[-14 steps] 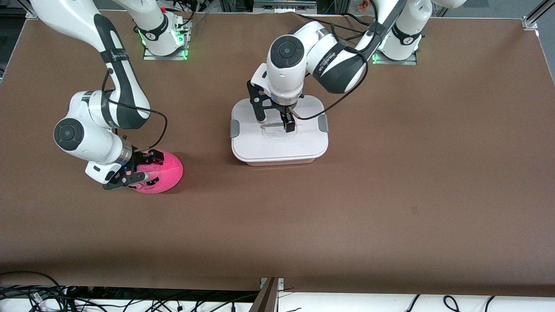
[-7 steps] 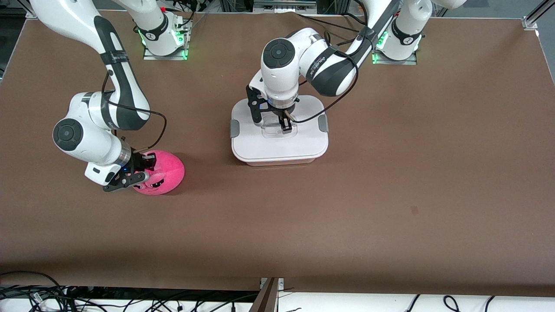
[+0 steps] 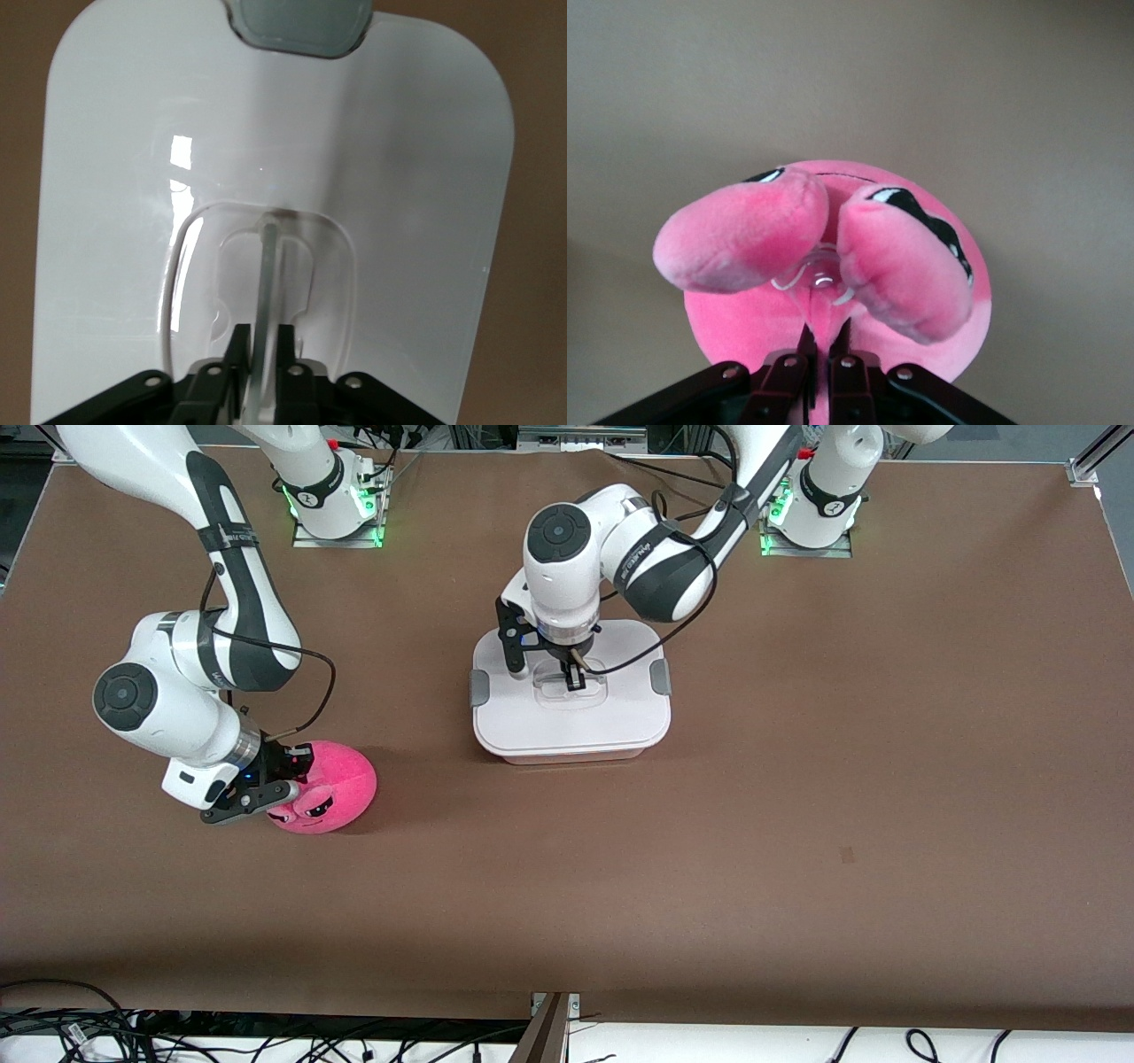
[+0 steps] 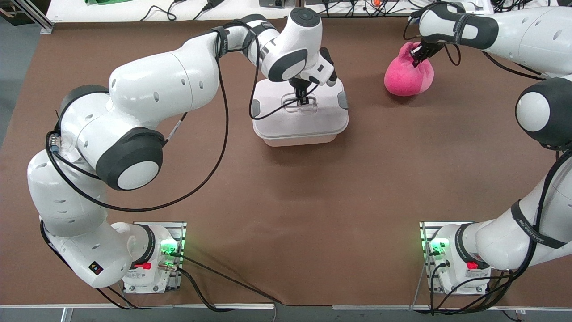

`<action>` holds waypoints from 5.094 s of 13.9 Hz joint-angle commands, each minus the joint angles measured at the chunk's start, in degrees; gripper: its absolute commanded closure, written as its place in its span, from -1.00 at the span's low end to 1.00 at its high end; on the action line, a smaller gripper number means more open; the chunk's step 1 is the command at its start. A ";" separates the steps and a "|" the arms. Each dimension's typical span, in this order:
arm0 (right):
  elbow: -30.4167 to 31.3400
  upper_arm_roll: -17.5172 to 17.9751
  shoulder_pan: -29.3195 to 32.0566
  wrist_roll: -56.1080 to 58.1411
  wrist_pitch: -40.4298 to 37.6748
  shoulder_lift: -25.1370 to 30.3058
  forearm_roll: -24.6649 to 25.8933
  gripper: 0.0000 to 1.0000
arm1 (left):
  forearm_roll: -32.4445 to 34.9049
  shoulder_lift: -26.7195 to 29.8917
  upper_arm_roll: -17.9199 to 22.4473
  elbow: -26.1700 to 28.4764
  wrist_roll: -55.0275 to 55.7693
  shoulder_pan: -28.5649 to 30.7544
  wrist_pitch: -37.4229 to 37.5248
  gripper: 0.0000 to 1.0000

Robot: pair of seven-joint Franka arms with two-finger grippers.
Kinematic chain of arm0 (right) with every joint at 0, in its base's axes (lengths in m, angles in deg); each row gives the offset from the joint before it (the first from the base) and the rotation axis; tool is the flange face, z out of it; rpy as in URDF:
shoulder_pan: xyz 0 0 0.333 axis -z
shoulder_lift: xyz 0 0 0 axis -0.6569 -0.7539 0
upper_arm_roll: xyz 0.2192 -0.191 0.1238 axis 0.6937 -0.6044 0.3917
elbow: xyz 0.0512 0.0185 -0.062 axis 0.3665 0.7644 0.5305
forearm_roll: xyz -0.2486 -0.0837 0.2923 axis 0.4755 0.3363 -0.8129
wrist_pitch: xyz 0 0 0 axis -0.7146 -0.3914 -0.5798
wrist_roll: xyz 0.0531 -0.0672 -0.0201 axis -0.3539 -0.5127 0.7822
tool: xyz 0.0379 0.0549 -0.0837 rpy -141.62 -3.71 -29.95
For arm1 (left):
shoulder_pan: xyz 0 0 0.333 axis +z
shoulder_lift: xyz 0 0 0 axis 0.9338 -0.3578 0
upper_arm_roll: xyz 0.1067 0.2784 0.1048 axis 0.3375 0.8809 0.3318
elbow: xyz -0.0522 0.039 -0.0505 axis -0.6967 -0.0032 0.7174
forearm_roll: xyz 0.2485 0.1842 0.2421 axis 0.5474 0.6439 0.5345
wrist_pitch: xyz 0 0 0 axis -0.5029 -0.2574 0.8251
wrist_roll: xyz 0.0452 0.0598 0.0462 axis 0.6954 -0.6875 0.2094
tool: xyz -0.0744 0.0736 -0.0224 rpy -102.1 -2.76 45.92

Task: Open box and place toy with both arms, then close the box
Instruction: 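Grasp the lid handle with the left gripper while the right gripper grasps the plush, then lift the lid off with the left gripper while the right gripper lifts the plush, then set the lid aside with the left gripper while the right gripper lowers the plush, then open the right gripper to release the pink plush inside the box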

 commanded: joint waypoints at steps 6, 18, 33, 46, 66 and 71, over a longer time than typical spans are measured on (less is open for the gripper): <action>-4.40 0.04 0.12 9.29 -5.45 1.61 -0.29 1.00 | 0.31 5.13 -0.62 -0.43 -1.16 -0.22 2.22 1.00; -9.32 10.73 -0.15 54.39 -11.59 3.02 0.94 1.00 | -2.16 17.71 -0.19 -5.35 -8.44 14.61 49.49 1.00; -21.54 20.08 -15.08 39.92 -33.57 0.92 5.85 1.00 | 7.17 15.87 -0.63 7.56 -55.92 38.80 31.60 1.00; -22.07 19.90 -18.34 32.97 -19.78 -8.92 9.64 1.00 | 1.89 27.91 -3.79 24.62 -53.74 44.25 24.45 1.00; -22.07 19.81 -23.79 11.69 1.14 -15.70 12.45 -1.00 | 2.15 26.59 -10.29 20.85 -48.36 43.81 24.73 1.00; -22.07 19.64 -18.09 11.86 -6.50 -8.33 12.45 -1.00 | 1.72 25.62 -10.73 14.88 -48.01 43.37 29.56 1.00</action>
